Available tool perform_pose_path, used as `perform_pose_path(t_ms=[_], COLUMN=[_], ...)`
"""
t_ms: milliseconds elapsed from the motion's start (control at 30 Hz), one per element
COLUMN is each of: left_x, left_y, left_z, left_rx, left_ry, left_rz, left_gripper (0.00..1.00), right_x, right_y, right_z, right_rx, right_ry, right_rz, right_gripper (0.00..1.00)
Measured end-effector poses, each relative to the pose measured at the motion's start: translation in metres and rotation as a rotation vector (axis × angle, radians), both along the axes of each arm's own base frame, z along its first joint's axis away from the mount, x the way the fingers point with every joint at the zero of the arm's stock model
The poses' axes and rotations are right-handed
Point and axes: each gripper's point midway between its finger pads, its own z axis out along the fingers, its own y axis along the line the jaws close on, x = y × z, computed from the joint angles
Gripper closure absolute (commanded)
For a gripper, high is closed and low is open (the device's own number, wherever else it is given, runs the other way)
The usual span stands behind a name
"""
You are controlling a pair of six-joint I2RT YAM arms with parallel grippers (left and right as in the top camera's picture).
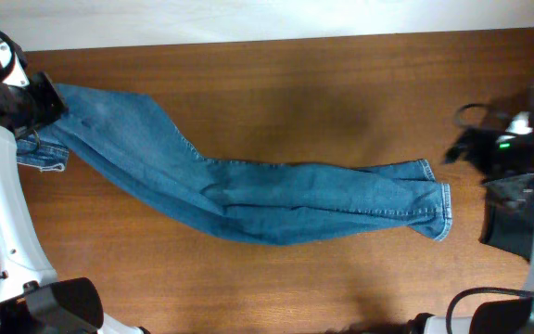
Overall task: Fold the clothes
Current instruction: 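Grasp the jeans legs near the right end with the right gripper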
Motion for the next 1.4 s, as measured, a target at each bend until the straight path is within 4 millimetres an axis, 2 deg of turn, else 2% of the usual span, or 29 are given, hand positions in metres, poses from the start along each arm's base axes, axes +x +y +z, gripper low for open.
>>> perform_pose_path(t_ms=[67, 100, 167, 233, 300, 433, 467, 567, 833, 1000, 1200, 1267, 1333, 1367, 1400], left_x=[0.000, 0.000, -0.001, -0.002, -0.002, -0.002, -0.002, -0.002, -0.002, -0.002, -0.004, -0.002, 0.001, 0.006, 0.009], left_y=[0.001, 0.002, 0.003, 0.003, 0.003, 0.003, 0.003, 0.003, 0.003, 0.009, 0.014, 0.018, 0.023, 0.025, 0.026], left_z=[0.000, 0.000, 0.000, -0.001, -0.002, -0.002, -0.003, -0.004, -0.010, -0.015, -0.018, -0.028, -0.047, -0.067, -0.079], left_rx=[0.005, 0.008, 0.012, 0.012, 0.012, 0.011, 0.011, 0.010, 0.007, 0.027, 0.049, 0.059, 0.060, 0.050, 0.044], left_ry=[0.002, 0.003, 0.005, 0.011, 0.013, 0.016, 0.018, 0.021, 0.039, 0.061, 0.079, 0.107, 0.160, 0.209, 0.235], left_rz=[0.004, 0.006, 0.009, 0.010, 0.010, 0.010, 0.010, 0.010, 0.012, 0.028, 0.045, 0.055, 0.062, 0.061, 0.061], left_gripper=[0.95, 0.95, 0.95, 0.95, 0.95, 0.94, 0.94, 0.94, 0.94, 0.94, 0.94, 0.94, 0.93, 0.93, 0.89], right_x=[0.007, 0.006, 0.000, -0.001, -0.001, 0.011, 0.016, 0.026, 0.036, 0.031, 0.034, 0.037, 0.041, 0.045, 0.045], right_y=[0.036, 0.047, 0.070, 0.079, 0.081, 0.081, 0.080, 0.080, 0.077, 0.068, 0.062, 0.058, 0.045, 0.023, 0.016], right_z=[-0.032, -0.044, -0.076, -0.096, -0.104, -0.111, -0.113, -0.120, -0.169, -0.203, -0.209, -0.209, -0.209, -0.208, -0.208], right_rx=[0.049, 0.064, 0.097, 0.106, 0.107, 0.101, 0.096, 0.089, 0.097, 0.056, 0.041, 0.048, 0.059, 0.055, 0.056], right_ry=[0.013, 0.028, 0.064, 0.069, 0.065, 0.012, -0.009, -0.053, 0.019, 0.114, 0.119, 0.109, 0.085, 0.066, 0.061], right_rz=[0.114, 0.144, 0.193, 0.207, 0.205, 0.207, 0.209, 0.212, 0.207, 0.200, 0.187, 0.172, 0.128, 0.066, 0.044], right_gripper=[0.01, 0.00, 0.09, 0.16, 0.25, 0.61, 0.77, 0.96, 0.96, 0.96, 0.96, 0.96, 0.96, 0.96, 0.96])
